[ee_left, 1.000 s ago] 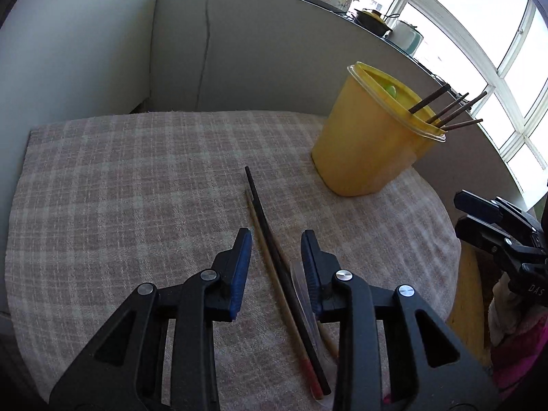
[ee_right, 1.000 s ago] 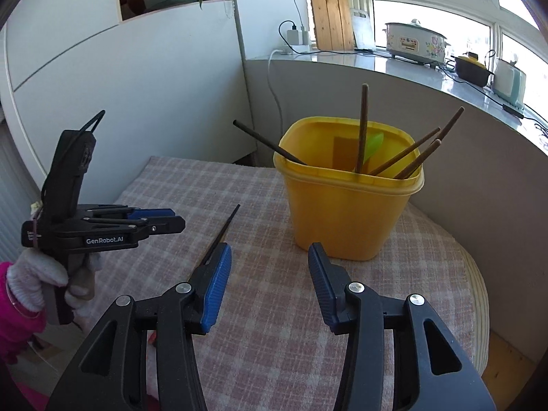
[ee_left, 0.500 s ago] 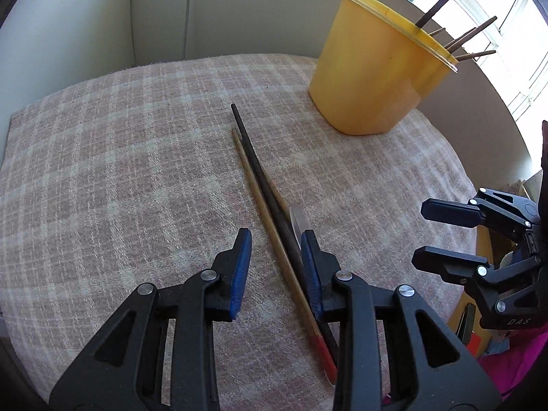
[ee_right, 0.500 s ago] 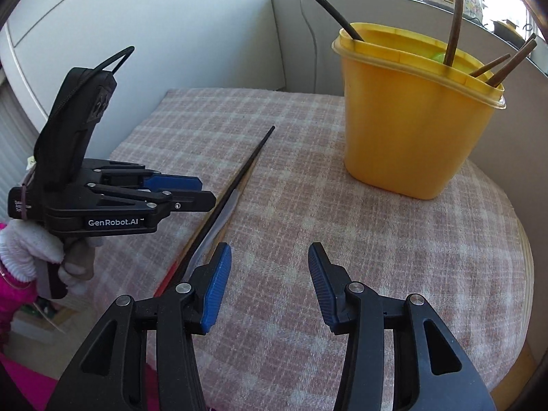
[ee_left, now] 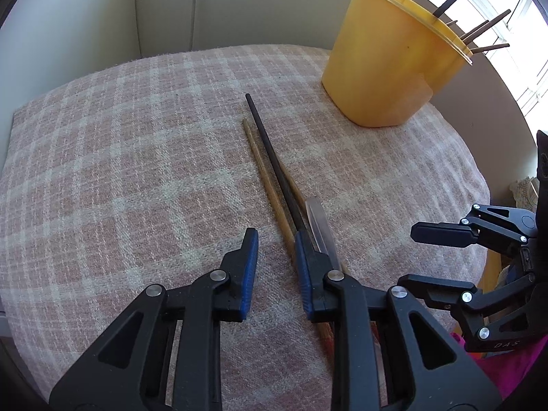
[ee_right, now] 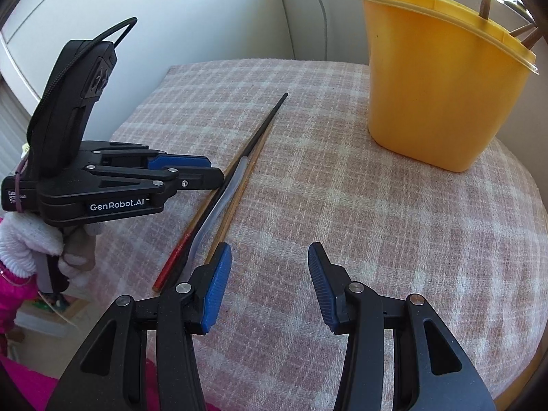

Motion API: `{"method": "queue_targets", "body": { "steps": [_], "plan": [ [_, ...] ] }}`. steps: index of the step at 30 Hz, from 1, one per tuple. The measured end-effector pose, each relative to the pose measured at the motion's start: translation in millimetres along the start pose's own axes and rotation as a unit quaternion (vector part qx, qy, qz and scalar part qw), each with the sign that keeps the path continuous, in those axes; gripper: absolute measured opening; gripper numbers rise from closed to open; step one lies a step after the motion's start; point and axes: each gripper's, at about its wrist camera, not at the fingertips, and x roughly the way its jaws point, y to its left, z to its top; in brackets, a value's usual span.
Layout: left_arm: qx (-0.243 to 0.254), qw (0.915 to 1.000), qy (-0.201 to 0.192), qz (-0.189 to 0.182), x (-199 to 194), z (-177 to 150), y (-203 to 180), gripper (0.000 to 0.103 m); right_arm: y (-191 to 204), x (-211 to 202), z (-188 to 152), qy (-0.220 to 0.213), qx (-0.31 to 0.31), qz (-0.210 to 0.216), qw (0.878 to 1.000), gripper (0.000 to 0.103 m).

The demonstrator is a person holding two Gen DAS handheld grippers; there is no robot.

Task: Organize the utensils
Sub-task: 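Move both open tools back to the remaining chopsticks on the cloth, then grasp a wooden chopstick with the left tool while the right tool grasps a red-tipped chopstick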

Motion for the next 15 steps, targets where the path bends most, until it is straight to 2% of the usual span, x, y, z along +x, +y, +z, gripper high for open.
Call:
{"method": "queue_targets", "body": {
  "steps": [4,5,9,12,15],
  "plan": [
    [0.015,0.9998,0.012,0.005,13,9,-7,0.021,4,10,3,0.009,0.002,0.006,1.0,0.044],
    [0.019,0.9997,0.012,0.008,14,11,-8,0.019,5,12,3,0.011,0.002,0.007,1.0,0.041],
    [-0.003,0.9999,0.015,-0.007,15,14,4,0.011,3,22,8,0.022,0.016,0.016,1.0,0.037],
    [-0.012,0.9997,0.013,-0.016,14,13,10,0.01,3,30,13,0.029,0.027,0.023,0.999,0.031],
    [-0.015,0.9998,0.009,-0.011,11,8,12,0.008,6,37,21,0.033,0.027,0.026,0.999,0.03]
  ]
}}
